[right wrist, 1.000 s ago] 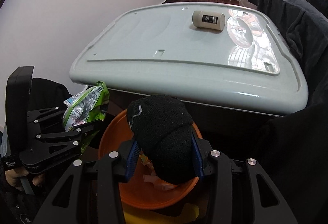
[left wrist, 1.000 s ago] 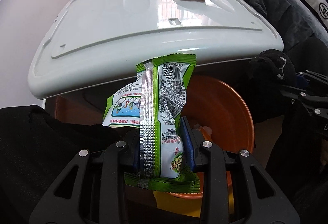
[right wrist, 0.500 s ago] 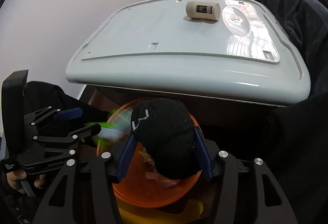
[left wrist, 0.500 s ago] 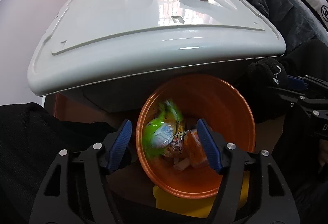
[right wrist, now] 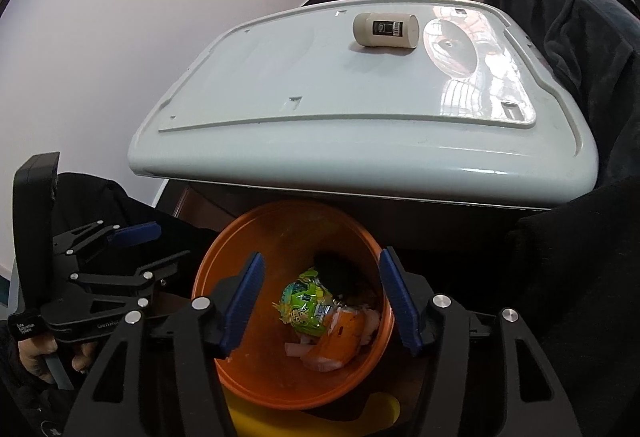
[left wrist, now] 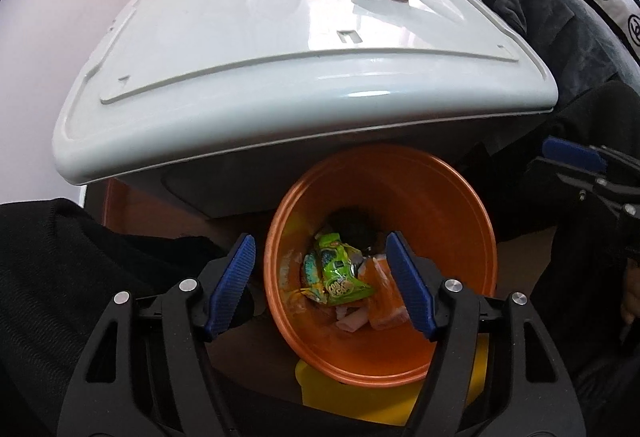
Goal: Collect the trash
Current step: 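Open the left tool over the bucket while the right tool releases the black cap, then move both open tools back over the white lid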
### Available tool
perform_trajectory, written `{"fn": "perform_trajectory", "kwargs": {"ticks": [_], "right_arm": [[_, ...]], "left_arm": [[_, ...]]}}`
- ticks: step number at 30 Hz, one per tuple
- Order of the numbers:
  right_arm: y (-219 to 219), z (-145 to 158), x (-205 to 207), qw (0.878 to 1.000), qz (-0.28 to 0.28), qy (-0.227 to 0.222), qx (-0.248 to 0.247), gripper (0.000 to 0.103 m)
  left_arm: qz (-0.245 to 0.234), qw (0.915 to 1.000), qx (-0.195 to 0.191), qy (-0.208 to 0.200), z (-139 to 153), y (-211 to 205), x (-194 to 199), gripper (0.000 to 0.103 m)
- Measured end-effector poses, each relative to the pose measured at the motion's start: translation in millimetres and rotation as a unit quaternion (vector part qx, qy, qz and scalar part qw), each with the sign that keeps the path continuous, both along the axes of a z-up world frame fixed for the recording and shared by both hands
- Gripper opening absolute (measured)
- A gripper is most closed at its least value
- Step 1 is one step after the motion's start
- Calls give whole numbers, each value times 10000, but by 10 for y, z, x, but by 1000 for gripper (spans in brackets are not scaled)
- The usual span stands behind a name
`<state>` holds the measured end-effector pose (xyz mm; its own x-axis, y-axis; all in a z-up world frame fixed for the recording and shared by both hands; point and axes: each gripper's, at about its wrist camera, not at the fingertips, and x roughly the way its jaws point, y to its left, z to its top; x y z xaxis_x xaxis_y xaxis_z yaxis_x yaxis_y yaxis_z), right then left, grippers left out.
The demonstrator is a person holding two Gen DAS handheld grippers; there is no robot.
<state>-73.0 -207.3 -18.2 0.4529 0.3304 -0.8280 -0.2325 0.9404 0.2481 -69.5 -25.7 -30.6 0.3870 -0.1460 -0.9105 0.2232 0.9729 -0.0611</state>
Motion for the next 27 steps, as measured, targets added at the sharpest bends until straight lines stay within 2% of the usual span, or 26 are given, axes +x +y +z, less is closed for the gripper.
{"fn": "perform_trajectory", "kwargs": {"ticks": [2, 6, 10, 12, 16, 19, 21, 22, 27], "right_arm": [[-12, 9, 8, 10000, -27, -18, 10, 59], [-88, 54, 37, 9997, -191, -111, 65, 59], [-150, 99, 73, 9993, -313, -203, 55, 59], [-175, 116, 86, 9990, -348, -263, 27, 59], [-225, 128, 130, 9986, -413, -317, 1, 59], [-260, 154, 153, 9983, -460, -345, 1, 59], [-276, 185, 153, 9982, -442, -397, -13, 60], [-274, 195, 157, 9982, -426, -418, -31, 60], [-274, 302, 306, 9975, -386, -573, -169, 62]], "left_arm": [[-166, 9997, -3, 174, -56, -52, 28, 73], [-757, 9951, 11, 643, -253, -261, 79, 74], [-1179, 9863, 307, 1108, -592, -508, 163, 74], [-1339, 9818, 331, 1308, -711, -611, 196, 74], [-1678, 9723, 570, 1526, -963, -879, 217, 74], [-1736, 9650, 654, 1854, -1151, -937, 184, 74], [-1721, 9658, 612, 1842, -1131, -912, 154, 74], [-1655, 9692, 491, 1759, -1062, -881, 154, 74], [-1418, 9842, 40, 1058, -601, -700, 165, 74]]}}
